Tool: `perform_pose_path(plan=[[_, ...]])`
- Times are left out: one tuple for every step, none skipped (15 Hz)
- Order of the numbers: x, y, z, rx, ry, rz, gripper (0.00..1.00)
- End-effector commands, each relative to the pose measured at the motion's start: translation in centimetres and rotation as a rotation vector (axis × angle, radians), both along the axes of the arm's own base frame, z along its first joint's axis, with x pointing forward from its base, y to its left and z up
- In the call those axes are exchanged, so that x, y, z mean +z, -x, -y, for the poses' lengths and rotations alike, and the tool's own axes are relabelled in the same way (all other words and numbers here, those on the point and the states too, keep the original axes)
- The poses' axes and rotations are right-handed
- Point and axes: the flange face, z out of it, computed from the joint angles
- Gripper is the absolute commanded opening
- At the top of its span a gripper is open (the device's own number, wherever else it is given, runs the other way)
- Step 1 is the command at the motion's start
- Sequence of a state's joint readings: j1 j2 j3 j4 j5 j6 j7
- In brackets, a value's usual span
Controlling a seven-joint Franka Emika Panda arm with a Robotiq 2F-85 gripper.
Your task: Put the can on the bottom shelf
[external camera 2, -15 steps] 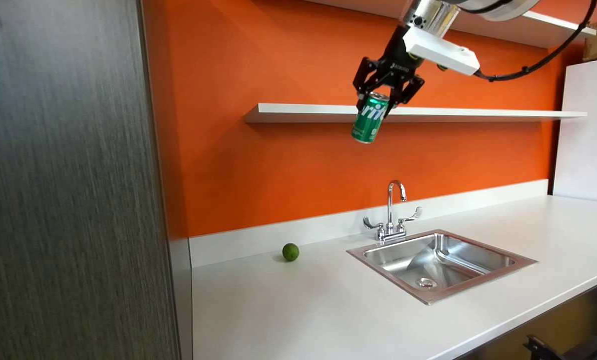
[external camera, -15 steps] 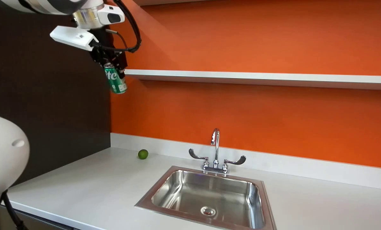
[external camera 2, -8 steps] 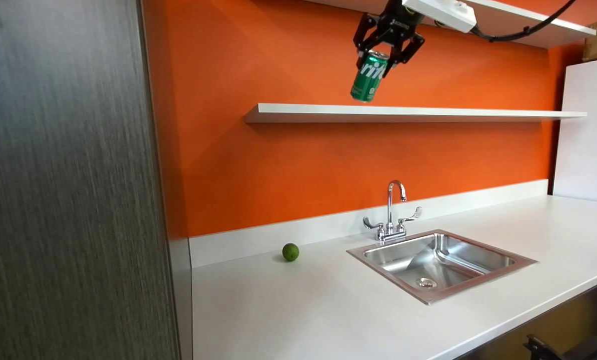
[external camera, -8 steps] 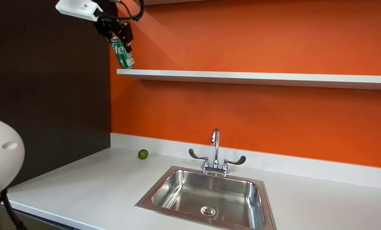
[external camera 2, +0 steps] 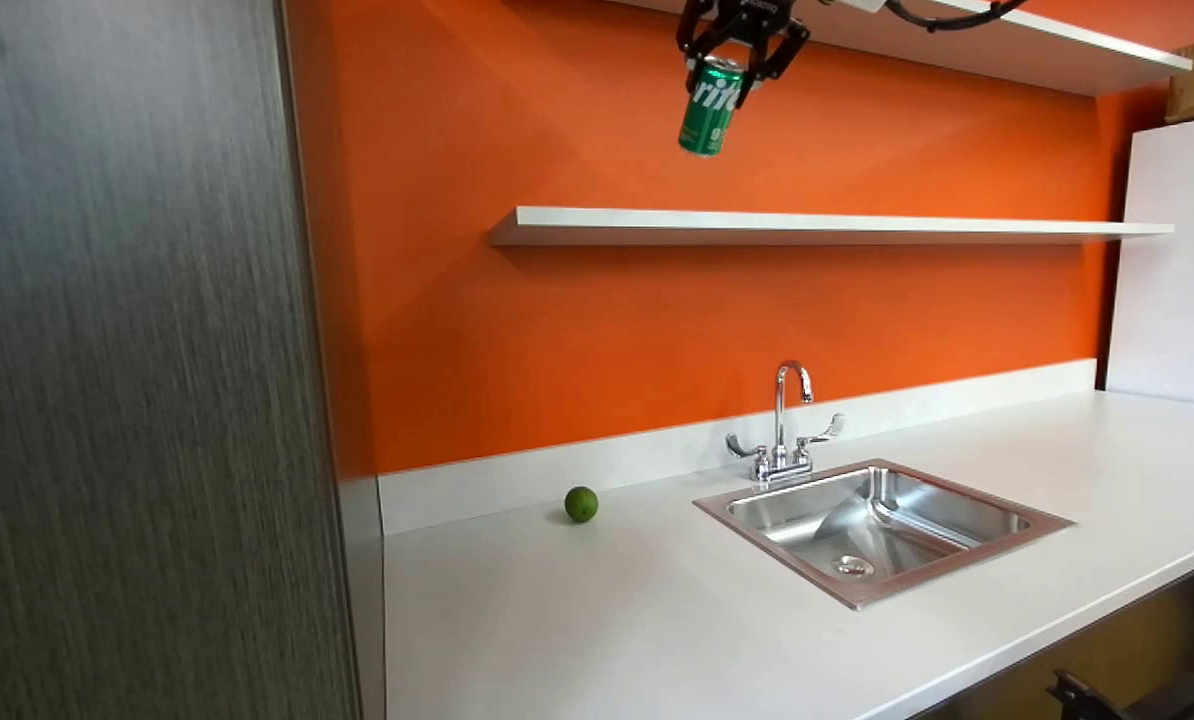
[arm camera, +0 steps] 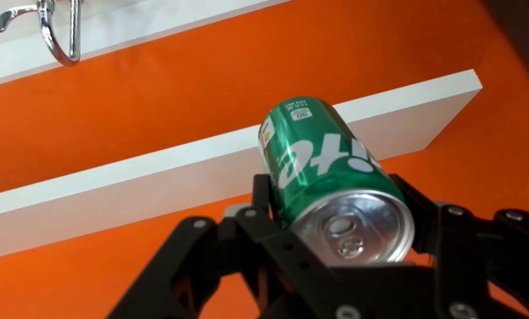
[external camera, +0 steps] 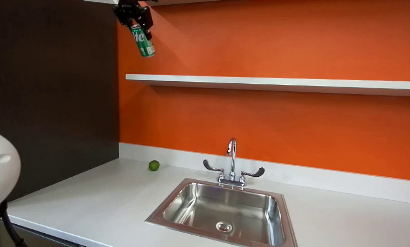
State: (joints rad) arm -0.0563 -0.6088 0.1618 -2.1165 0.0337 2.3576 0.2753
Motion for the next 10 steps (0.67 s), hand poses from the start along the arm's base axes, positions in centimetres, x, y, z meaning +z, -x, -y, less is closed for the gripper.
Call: perform_pose_path(plan=[[2.9,-4.2,-0.8,-0.054,0.021,-0.017,0.4],[3.1,-5.2,-1.0,-0.06,0.029,-0.024,0.4],[3.2,-6.1,-1.2,-0.064,0.034,-0.033,0.4],[3.3,-7.2,-1.4,-0.077,0.039,-0.041,0.4],[3.2,-8.0,-1.5,-0.08,0.044,-0.049,0.4],[3.2,-8.8,-1.6,-0.084,0.047,-0.057,0.4],[3.1,-9.6,-1.7,-0.095,0.049,-0.062,0.4],[3.0,-10.4,-1.8,-0.099,0.051,-0.072,0.4],[2.9,-11.3,-1.7,-0.106,0.051,-0.08,0.4],[2.8,-12.0,-1.6,-0.111,0.049,-0.089,0.4]])
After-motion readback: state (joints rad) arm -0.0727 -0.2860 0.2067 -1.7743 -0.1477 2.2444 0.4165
